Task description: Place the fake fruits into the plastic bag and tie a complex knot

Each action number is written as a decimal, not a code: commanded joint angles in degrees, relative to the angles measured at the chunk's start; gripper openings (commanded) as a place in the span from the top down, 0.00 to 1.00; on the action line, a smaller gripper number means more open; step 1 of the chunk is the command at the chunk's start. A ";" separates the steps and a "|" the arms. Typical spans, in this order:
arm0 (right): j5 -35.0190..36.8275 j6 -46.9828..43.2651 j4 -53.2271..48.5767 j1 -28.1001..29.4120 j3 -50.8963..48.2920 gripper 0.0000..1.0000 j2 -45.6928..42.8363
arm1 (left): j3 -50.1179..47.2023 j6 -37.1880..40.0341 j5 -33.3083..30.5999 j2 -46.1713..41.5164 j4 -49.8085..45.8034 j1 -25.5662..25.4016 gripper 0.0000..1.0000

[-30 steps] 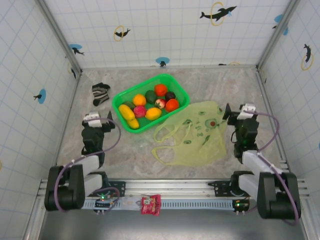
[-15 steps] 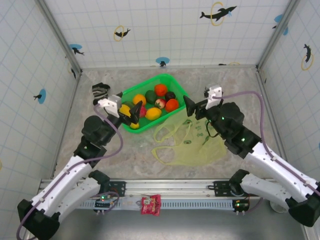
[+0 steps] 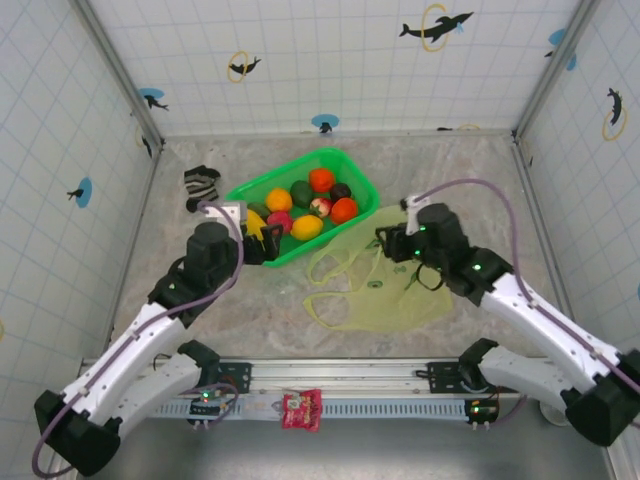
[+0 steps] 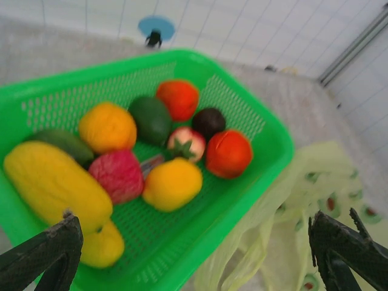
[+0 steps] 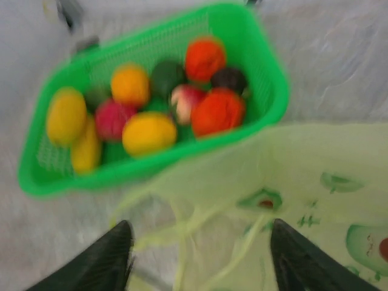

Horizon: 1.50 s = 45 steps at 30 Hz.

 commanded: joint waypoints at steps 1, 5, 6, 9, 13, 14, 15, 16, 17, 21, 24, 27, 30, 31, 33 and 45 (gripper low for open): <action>0.90 -0.33 -6.51 7.80 -2.04 0.45 6.44 | -2.41 -1.05 -5.83 0.97 -3.75 -0.01 0.02; 4.02 1.41 -6.09 13.71 -4.07 0.41 14.43 | -5.94 -0.93 -5.96 0.92 -1.52 0.04 0.03; 4.37 1.82 -6.85 14.55 -3.65 0.40 16.55 | -5.52 -0.60 -5.75 0.98 -1.67 0.06 0.03; 7.84 1.62 -6.69 16.64 -3.52 0.28 21.29 | -6.12 0.43 -6.21 0.62 -1.14 0.10 0.03; 11.59 0.73 -7.95 18.59 -1.79 0.18 26.59 | -5.89 0.37 -5.35 1.71 -1.29 0.08 0.03; 12.19 0.48 -7.83 19.20 -1.53 0.17 27.30 | -5.79 0.15 -5.26 1.91 -1.31 0.10 0.03; 13.10 0.26 -7.90 19.83 -1.22 0.16 27.97 | -5.80 0.06 -5.08 2.03 -1.32 0.02 0.04; 13.78 0.15 -8.23 20.11 -0.99 0.16 28.62 | -5.78 0.10 -5.14 2.11 -1.35 0.06 0.04; 14.71 0.14 -8.91 20.24 -0.88 0.17 29.13 | -5.78 0.20 -5.29 2.04 -1.39 0.11 0.04; 17.40 -0.32 -10.19 18.35 -3.77 0.27 29.21 | -5.93 0.46 -5.86 1.68 -1.48 0.10 0.04; 17.22 -0.38 -9.25 16.34 -6.97 0.35 26.90 | -5.73 1.09 -5.98 1.98 -1.49 0.10 0.04; 16.40 -1.25 -8.91 14.28 -9.05 0.45 24.37 | -6.08 2.01 -4.63 2.72 -1.04 0.01 0.04; 13.18 -3.83 -7.63 13.63 -10.17 0.47 19.98 | -6.68 3.36 0.45 4.17 0.42 -0.18 0.10; 12.02 -4.48 -6.48 13.69 -10.64 0.47 17.72 | -6.53 3.61 1.24 4.73 0.53 -0.61 0.11; 8.67 -4.86 -4.85 12.16 -10.73 0.46 12.41 | -5.50 4.68 1.01 6.27 0.47 -2.52 0.13; -3.10 20.10 10.96 -2.05 -12.22 0.68 6.72 | 3.34 7.31 -12.13 13.92 -0.51 -9.83 0.12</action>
